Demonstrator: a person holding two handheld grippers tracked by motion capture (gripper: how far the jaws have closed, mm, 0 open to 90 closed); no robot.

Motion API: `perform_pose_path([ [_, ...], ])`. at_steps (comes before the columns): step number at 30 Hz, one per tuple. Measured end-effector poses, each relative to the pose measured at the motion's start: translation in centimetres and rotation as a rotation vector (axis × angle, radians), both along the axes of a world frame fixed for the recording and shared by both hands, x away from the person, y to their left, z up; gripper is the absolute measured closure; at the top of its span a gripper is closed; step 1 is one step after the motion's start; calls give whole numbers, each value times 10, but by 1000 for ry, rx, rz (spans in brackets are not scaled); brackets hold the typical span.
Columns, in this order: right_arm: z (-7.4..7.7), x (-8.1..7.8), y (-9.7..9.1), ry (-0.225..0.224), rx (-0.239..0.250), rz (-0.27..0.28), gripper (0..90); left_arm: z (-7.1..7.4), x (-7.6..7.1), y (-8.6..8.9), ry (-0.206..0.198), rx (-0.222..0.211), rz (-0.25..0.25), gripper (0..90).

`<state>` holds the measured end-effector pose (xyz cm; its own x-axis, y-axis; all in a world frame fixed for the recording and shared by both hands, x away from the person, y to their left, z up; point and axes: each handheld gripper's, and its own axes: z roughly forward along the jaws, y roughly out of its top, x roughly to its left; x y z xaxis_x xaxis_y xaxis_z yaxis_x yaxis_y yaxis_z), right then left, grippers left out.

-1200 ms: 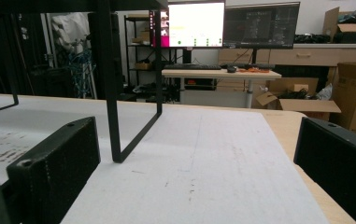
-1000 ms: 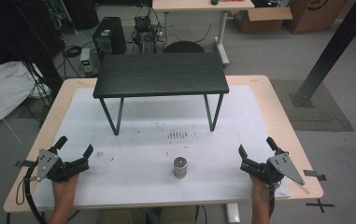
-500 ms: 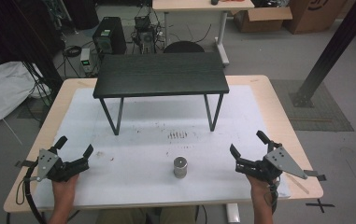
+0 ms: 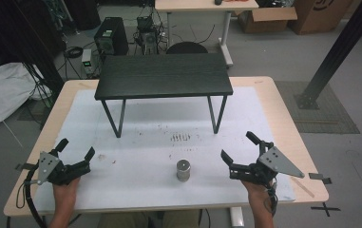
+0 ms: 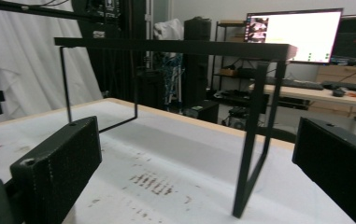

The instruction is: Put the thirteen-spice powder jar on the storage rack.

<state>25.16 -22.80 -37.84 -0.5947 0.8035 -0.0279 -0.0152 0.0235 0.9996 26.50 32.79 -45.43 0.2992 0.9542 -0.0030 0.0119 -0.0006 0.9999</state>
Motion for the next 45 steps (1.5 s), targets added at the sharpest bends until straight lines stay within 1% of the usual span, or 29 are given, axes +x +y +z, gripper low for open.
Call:
perform_pose_path([
  [2,-1,0,7,7,-10,25,11,0,0,0,0,-1,0,3],
  [3,-1,0,7,7,-10,25,11,0,0,0,0,-1,0,3],
  [6,0,0,17,14,-16,68,12,0,0,0,1,0,0,3],
  [7,0,0,17,14,-16,68,12,0,0,0,1,0,0,3],
  [8,0,0,18,13,-20,75,12,0,0,0,1,0,0,2],
  [9,1,0,24,10,-32,97,12,0,0,0,0,0,0,2],
  [10,1,0,24,10,-32,97,12,0,0,0,0,0,0,2],
  [13,3,0,31,8,-49,123,13,0,0,0,0,0,0,2],
  [14,3,0,36,8,-57,140,13,0,0,0,0,0,0,2],
  [16,3,0,37,7,-61,146,13,0,0,0,0,0,0,3],
  [18,3,1,43,15,-77,172,13,0,0,0,0,0,0,3],
  [20,2,1,45,16,-79,177,13,0,0,0,0,0,0,2],
  [22,2,2,48,15,-82,194,12,0,0,0,0,0,0,3],
  [25,0,3,54,19,-102,220,12,0,0,0,0,0,0,2],
  [26,0,3,54,19,-102,220,12,0,0,0,0,0,0,2],
  [35,-8,6,70,58,-145,274,12,0,0,0,-3,-1,0,3],
  [37,-11,7,74,74,-158,282,12,0,0,0,-3,-2,0,2],
  [38,-15,8,77,91,-163,287,12,0,0,0,-3,-2,-1,2],
  [39,-15,8,77,91,-163,287,12,0,0,0,-3,-2,-1,2],
  [44,-26,9,85,124,-165,309,13,0,0,0,-4,-3,-1,3],
  [45,-26,9,85,124,-165,309,13,0,0,0,-4,-3,-1,3],
])
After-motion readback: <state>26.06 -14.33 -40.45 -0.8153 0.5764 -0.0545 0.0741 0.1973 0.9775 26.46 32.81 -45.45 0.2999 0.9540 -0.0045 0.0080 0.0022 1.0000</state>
